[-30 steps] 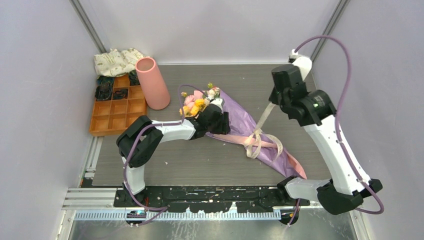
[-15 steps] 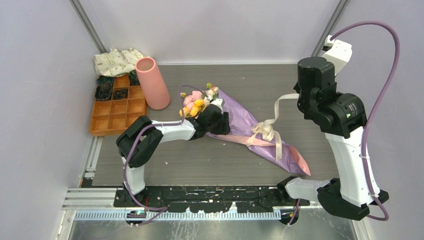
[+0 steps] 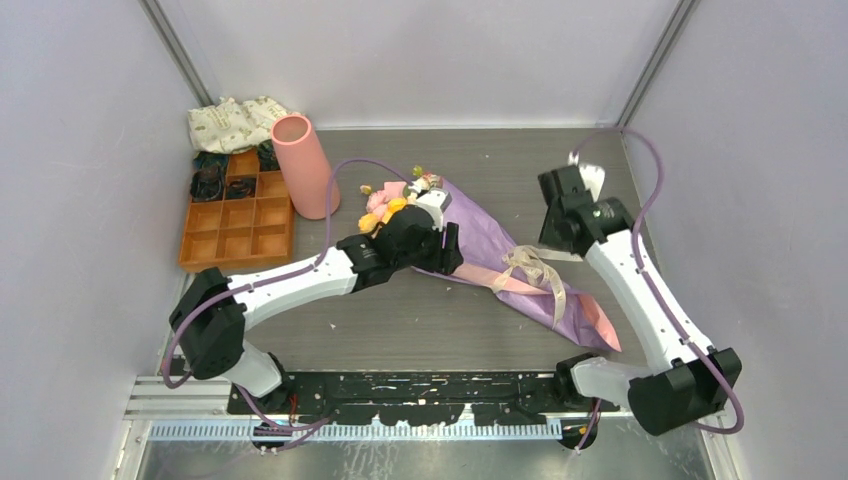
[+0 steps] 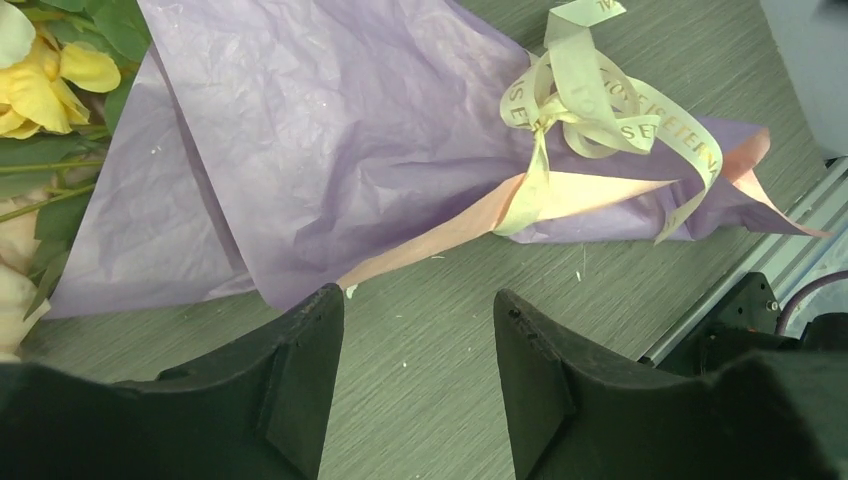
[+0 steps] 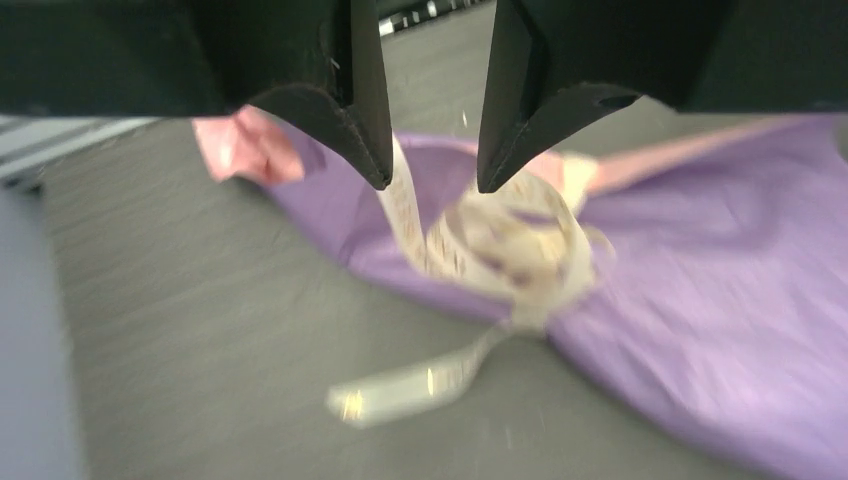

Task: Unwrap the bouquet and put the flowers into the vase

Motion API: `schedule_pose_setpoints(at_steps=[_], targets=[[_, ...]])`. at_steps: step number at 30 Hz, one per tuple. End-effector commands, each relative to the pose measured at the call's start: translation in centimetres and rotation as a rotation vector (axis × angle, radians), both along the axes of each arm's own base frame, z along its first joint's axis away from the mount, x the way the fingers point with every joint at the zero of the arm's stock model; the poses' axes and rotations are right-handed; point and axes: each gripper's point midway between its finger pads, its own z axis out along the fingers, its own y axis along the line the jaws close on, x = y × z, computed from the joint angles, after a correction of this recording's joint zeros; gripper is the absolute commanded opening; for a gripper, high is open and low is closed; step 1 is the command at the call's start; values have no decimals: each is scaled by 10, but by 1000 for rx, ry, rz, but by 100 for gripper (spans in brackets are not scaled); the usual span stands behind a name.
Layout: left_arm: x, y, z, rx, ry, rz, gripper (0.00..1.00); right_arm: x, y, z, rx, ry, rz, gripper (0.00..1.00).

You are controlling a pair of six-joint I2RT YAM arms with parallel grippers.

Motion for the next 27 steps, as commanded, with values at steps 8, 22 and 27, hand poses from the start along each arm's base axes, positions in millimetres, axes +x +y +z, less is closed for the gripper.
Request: schedule_pose_setpoints(at_steps=[8,22,27], targets=[[-11,3,19,8,-42,-10,58,-59,27,-88,229,153,0,52],[-16,10,33,1,-70,-11,58,-43,-9,-114,101,188,-187,52],[-17,12,32,3,-71,-10,58,-38,-15,-124,135,204,-207,52]])
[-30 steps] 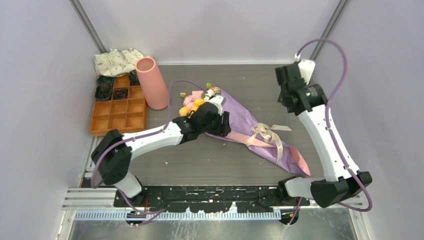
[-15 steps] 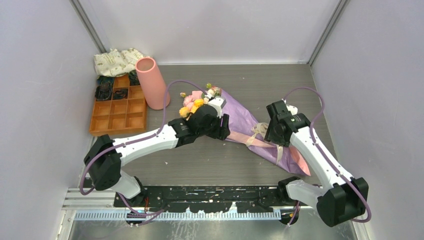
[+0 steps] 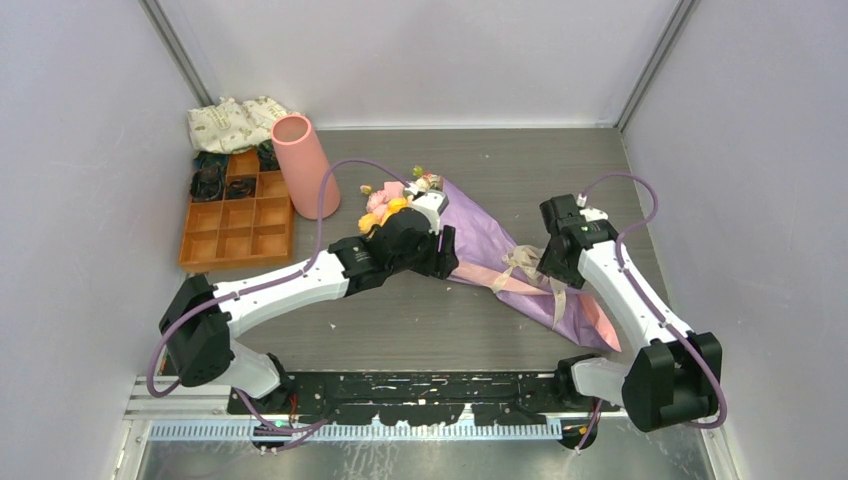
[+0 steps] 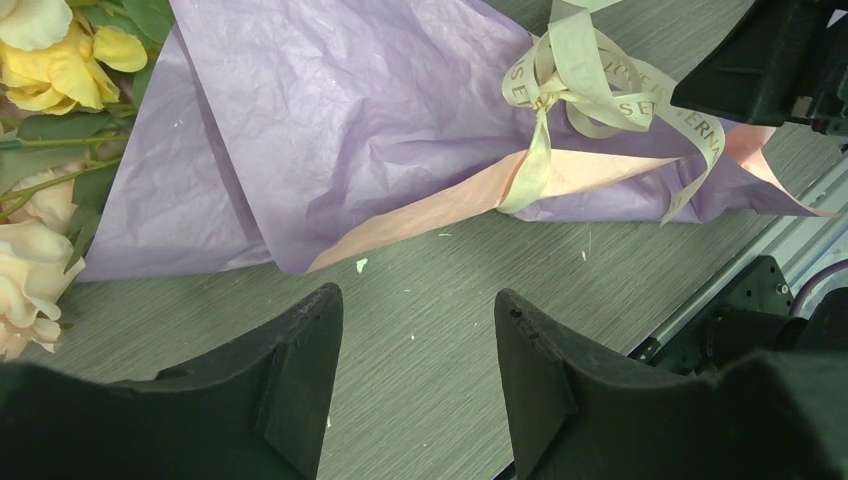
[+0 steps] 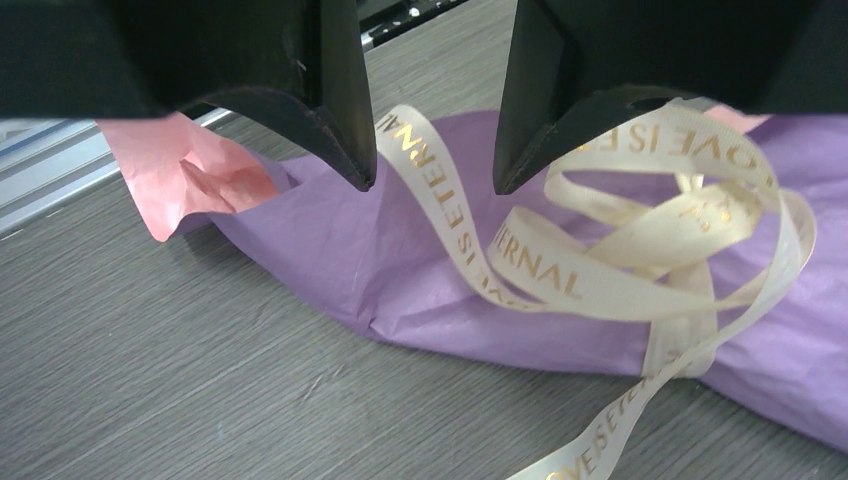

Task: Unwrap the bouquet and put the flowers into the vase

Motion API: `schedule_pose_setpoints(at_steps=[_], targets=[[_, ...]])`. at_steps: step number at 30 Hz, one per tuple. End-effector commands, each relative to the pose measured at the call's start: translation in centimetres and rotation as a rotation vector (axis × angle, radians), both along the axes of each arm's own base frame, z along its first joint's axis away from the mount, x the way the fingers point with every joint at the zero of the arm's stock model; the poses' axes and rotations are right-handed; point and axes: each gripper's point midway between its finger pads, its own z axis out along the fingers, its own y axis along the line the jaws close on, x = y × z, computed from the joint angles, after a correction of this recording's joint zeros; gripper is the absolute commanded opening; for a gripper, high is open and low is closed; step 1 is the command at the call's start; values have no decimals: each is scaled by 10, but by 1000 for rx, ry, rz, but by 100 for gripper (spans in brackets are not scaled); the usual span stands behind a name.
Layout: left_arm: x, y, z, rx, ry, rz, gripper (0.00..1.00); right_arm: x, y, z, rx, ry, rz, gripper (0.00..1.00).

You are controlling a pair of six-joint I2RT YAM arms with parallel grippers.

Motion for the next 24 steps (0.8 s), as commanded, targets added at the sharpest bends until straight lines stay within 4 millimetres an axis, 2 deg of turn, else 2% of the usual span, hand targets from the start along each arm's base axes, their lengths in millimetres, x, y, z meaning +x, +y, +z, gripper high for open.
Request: schedule_pose_setpoints(at_steps=[1,7,10,12,14,18,22,24], targets=[[0,3,16,-25,-45,-2,58,13,-1,-7,28,-23,-27,52],[1,5,17,-19,-56,7,58,7,18,-27,131,12,-6,47],[2,3,13,-14,-49,5,58,5,25,-31,172,16,-2,28],[2,1,9,-12,-44,2,58,4,27,-31,187,15,-2,6],[4,-2,3,-10,-34,2,58,3,30,-24,207,-3,2,1],[6,-14,-11,-10,-6,-13,58,9,44,17,269,-93,48,1],[10,-33,-23,-29,19,-36,58,17,68,82,325,-217,140,1],[15,-41,-27,-35,21,-38,58,19,88,115,347,-285,218,1]])
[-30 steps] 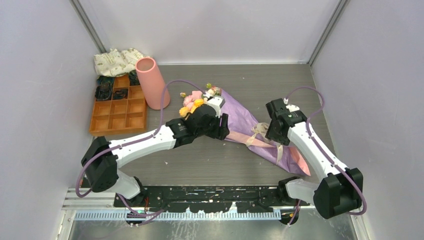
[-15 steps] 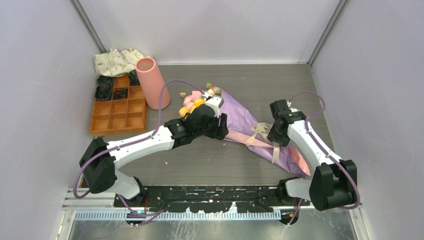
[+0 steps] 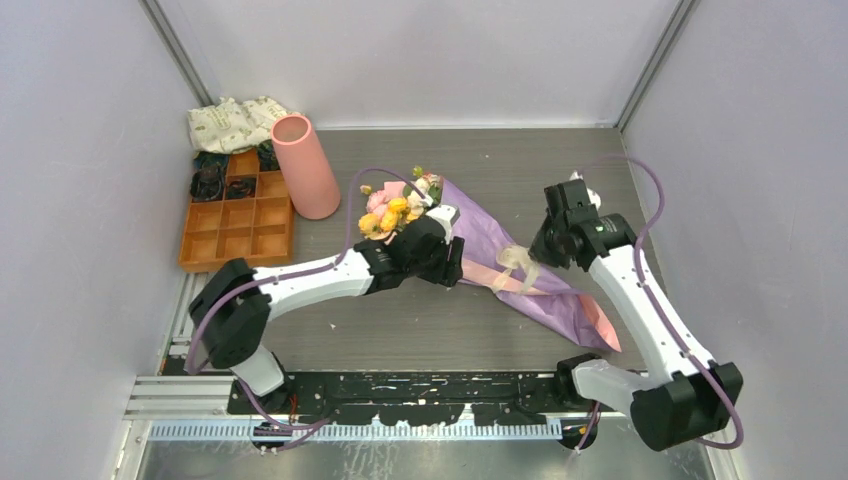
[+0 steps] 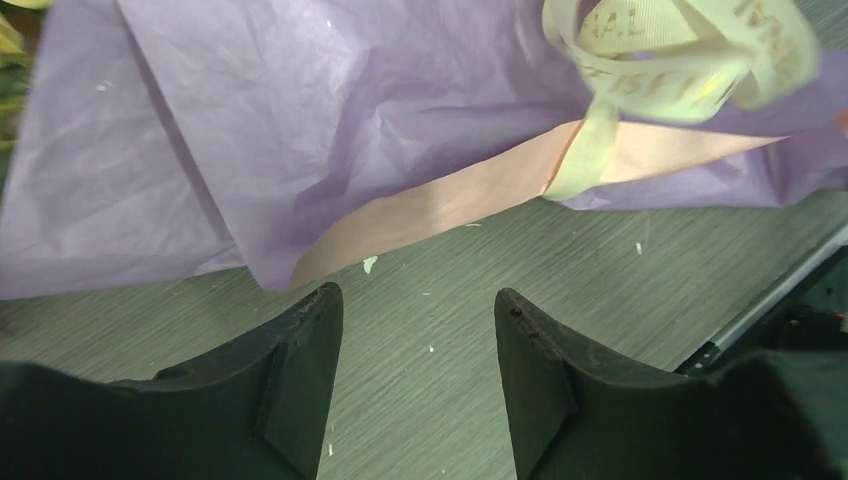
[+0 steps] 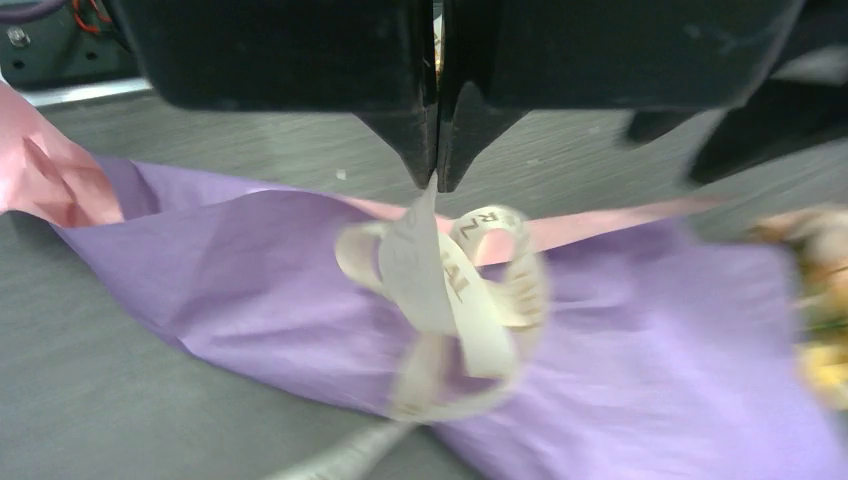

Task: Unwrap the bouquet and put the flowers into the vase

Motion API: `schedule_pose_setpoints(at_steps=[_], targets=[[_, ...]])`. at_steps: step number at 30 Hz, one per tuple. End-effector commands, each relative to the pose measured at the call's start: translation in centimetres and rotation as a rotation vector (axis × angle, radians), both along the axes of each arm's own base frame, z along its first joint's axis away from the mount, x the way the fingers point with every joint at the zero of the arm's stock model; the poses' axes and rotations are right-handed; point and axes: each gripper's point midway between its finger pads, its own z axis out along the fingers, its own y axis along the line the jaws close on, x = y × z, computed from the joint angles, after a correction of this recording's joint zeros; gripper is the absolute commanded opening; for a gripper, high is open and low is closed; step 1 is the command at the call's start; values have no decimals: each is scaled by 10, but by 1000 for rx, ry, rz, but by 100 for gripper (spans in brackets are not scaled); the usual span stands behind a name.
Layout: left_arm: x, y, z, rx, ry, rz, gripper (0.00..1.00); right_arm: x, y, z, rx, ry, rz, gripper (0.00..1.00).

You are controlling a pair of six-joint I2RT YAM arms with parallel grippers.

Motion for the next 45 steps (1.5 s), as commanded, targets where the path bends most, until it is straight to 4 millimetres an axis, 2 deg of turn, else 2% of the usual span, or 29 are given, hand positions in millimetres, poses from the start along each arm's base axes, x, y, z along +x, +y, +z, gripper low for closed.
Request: schedule_pose_setpoints(at_steps=[1,5,9,14,17,18,23,28,35,41,45], targets=[[13,-33,16,-97,-34,-24,58,8,39,87,95,-212,111,1],[21,-43,0,-76,-31,-26,58,8,77,138,169,-334,218,1],[27,-47,-24,-31,-12,-23,58,10,97,176,193,-424,280,1],[30,-41,-45,0,19,-3,58,13,103,230,200,-551,326,1],[31,-37,-54,11,34,4,58,13,100,271,205,-647,340,1],[32,-37,-56,13,37,6,58,12,96,292,210,-699,336,1],[31,-35,-68,31,58,5,57,2,81,361,226,-887,325,1],[27,-34,-72,33,73,-4,57,-17,50,414,198,-1055,264,1],[27,-33,-67,32,66,-5,58,-44,21,455,224,-1217,200,1],[25,-35,-72,32,80,-9,57,-86,-28,493,232,-1396,81,1],[24,-36,-64,12,81,-11,57,-99,-52,498,202,-1428,3,1]])
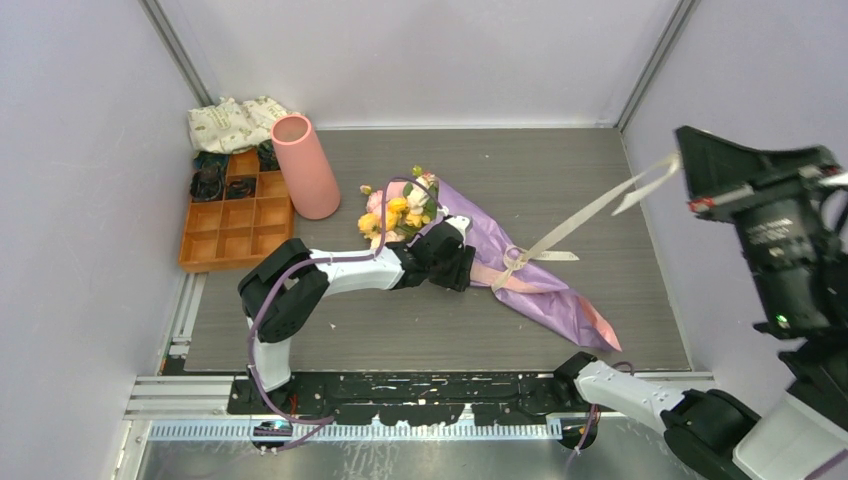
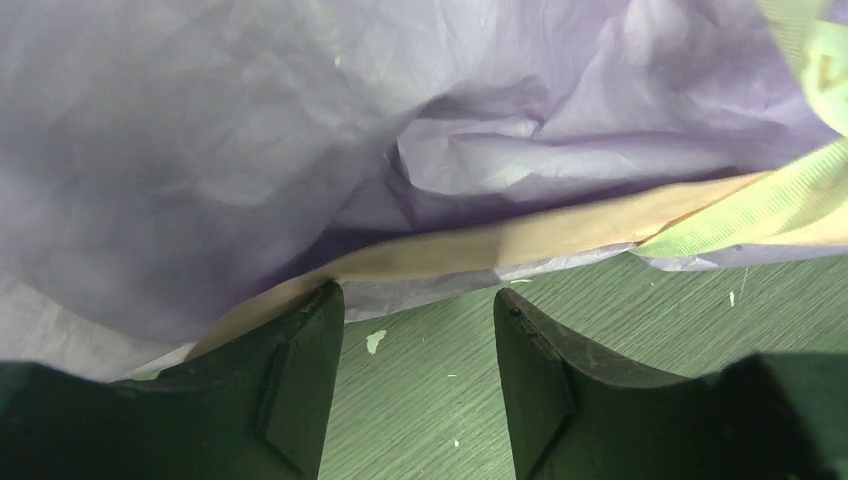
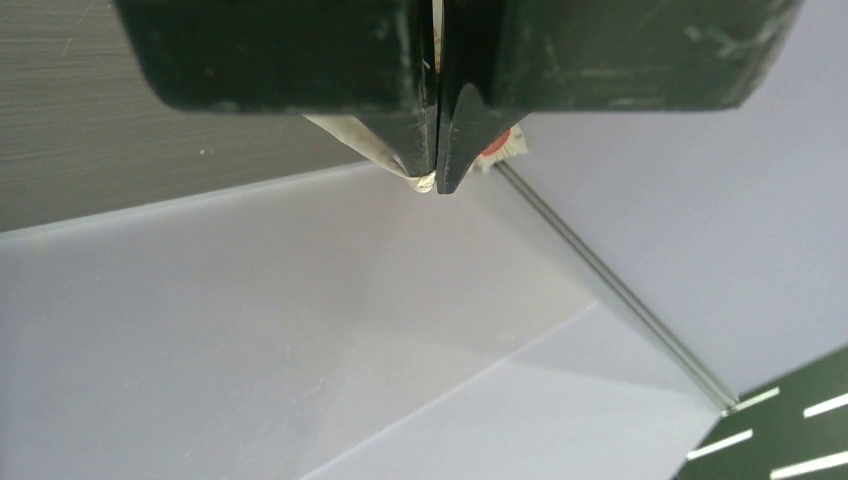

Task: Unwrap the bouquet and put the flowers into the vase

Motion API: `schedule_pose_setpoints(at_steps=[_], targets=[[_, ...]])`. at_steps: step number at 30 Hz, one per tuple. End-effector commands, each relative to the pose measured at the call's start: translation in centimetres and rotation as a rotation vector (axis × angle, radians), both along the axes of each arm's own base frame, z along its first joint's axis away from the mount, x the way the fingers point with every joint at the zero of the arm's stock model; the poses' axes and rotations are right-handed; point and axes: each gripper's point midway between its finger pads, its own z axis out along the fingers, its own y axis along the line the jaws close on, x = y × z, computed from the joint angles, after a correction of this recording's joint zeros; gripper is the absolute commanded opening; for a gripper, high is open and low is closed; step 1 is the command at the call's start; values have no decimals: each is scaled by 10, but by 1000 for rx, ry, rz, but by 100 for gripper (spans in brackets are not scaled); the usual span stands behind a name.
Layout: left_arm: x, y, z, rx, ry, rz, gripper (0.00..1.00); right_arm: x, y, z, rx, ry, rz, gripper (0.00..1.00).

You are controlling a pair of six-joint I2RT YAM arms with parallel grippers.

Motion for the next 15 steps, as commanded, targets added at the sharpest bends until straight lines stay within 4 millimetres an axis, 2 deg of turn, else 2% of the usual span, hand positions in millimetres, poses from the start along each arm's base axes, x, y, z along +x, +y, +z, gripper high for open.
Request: schedule_pose_setpoints(at_steps=[1,6,11,13,15], targets=[[5,-12,29,-89,-28,-2,57,-15,-37,26,64,-91,-132,1],[-6,-23,84,-172,-100,-59,58,8,-53,-1,19,46,-294,1],[-25,-49,151,-373,-152,-197,61,41,-40,-33,-91,194,-355,5],[-31,-57,165,-439,-162,-241,63,50,-32,-43,-114,225,-343,5],[-36,-64,167,-475,-153,-280,64,56,-25,-48,-124,239,-326,5]])
